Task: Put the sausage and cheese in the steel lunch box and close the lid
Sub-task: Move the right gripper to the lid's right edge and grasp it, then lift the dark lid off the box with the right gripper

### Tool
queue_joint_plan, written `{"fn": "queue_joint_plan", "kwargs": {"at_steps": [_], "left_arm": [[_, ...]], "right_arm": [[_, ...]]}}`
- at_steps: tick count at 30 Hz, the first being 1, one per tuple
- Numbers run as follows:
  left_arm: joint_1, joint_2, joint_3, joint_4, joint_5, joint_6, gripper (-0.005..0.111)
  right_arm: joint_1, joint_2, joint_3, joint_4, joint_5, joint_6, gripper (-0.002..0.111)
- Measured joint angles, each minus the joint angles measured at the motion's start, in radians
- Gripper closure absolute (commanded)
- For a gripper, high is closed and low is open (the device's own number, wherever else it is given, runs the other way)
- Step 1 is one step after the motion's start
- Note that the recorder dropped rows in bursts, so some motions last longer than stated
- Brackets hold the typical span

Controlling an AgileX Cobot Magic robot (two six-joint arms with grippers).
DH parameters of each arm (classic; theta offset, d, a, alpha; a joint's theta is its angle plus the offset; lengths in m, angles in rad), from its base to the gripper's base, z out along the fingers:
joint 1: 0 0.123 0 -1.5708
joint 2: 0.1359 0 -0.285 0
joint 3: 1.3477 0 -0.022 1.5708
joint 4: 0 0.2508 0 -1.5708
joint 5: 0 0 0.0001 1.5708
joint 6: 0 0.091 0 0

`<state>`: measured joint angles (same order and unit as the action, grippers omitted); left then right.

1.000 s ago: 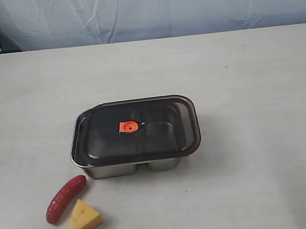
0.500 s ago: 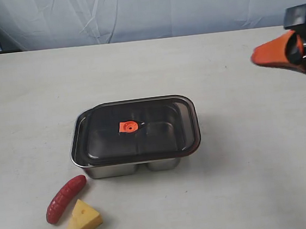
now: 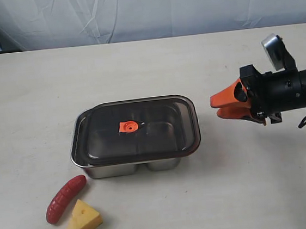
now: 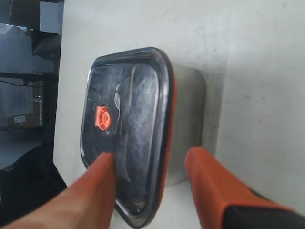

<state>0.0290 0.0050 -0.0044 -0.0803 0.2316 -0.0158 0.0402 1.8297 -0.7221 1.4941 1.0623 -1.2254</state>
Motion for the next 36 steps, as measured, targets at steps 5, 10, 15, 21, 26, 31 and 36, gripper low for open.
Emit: {"fn": "queue_joint_plan", "kwargs": {"at_steps": [5,10,15,21,26,31,36], "left_arm": [[0.000,0.000,0.000,0.000,0.000,0.000,0.107],[0.000,0.000,0.000,0.000,0.000,0.000,0.107],[0.000,0.000,0.000,0.000,0.000,0.000,0.107],[0.000,0.000,0.000,0.000,0.000,0.000,0.107],[0.000,0.000,0.000,0.000,0.000,0.000,0.107],[0.000,0.000,0.000,0.000,0.000,0.000,0.107],[0.000,0.000,0.000,0.000,0.000,0.000,0.107]], "right_arm": [[0.000,0.097,0.000,0.032,0.035,-0.051,0.061],[0.020,0.148,0.000,0.067,0.079,-0.091,0.061],[0.076,0.171,0.000,0.076,0.086,-0.127,0.061],[0.093,0.171,0.000,0.095,0.088,-0.140,0.061],[0.114,0.171,0.000,0.100,0.088,-0.142,0.061],[0.140,0.171,0.000,0.100,0.090,-0.142,0.062],[0.148,0.171,0.000,0.100,0.083,-0.142,0.088]]}}
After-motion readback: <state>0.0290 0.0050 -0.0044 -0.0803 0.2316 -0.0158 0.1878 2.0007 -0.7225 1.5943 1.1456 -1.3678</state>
